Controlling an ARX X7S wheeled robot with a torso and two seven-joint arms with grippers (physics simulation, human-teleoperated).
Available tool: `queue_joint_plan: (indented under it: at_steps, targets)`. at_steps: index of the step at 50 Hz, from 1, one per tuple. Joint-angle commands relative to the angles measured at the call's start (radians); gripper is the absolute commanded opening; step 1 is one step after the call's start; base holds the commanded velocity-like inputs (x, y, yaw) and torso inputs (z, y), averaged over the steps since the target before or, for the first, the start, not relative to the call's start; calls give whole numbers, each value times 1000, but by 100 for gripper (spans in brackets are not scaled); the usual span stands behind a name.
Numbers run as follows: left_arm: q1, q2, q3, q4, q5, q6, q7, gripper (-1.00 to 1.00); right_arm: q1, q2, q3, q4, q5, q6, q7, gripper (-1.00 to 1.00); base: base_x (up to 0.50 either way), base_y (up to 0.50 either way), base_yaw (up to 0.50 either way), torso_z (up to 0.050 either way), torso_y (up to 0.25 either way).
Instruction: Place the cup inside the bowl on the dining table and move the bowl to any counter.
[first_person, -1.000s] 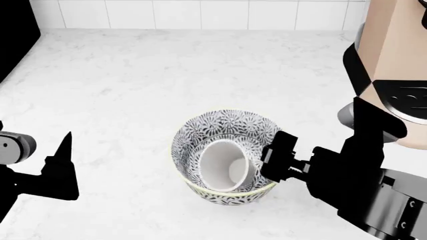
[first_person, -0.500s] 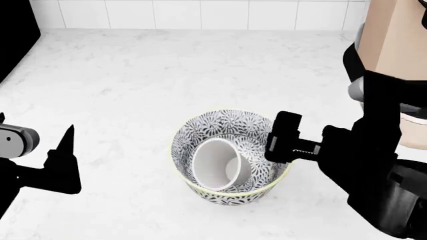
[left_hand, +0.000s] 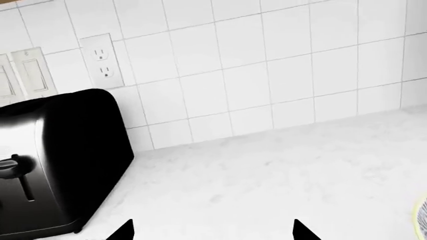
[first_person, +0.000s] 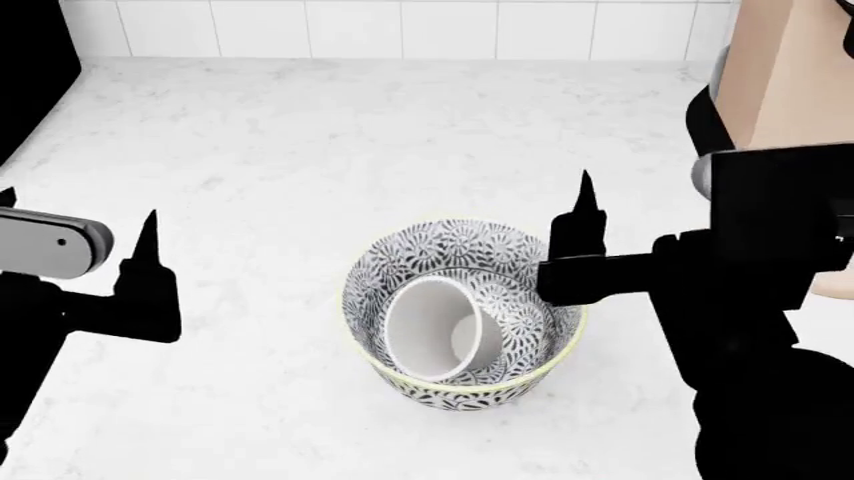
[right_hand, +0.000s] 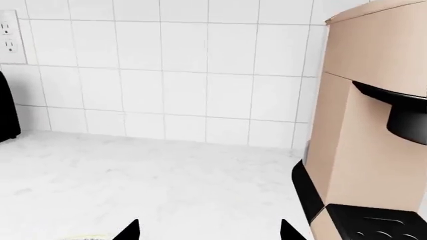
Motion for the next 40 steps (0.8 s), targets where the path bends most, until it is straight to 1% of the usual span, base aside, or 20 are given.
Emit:
queue_joint_plan:
  at_steps: [1,7,13,16,25,34,40]
  targets:
    - [11,24,-16,-22,6,28,-21,100,-51,-18,11,-13,-46,-102,-22,100,0,0,0,0,0]
    - [-85,46,-10,-11,-28,-55,-42,100,-7,3,33,-73,14,-49,6,100,0,0,0,0,0]
    - [-198,64,-3,-36,-52,-126,-42,100,86,11,43,-92,41,12,30,100,0,0,0,0,0]
    - [-230,79,7,-62,-50,-135,-34,100,120,2,37,-77,43,31,25,100,0,0,0,0,0]
    - [-286,89,6,-113,-53,-148,-18,100,203,-28,36,-28,39,52,17,100,0,0,0,0,0]
    - [-407,123,25,-213,-33,-167,9,100,337,-77,20,67,11,74,-24,100,0,0,0,0,0]
    - [-487,135,45,-265,-17,-182,31,100,392,-109,8,135,-12,64,-64,100,0,0,0,0,0]
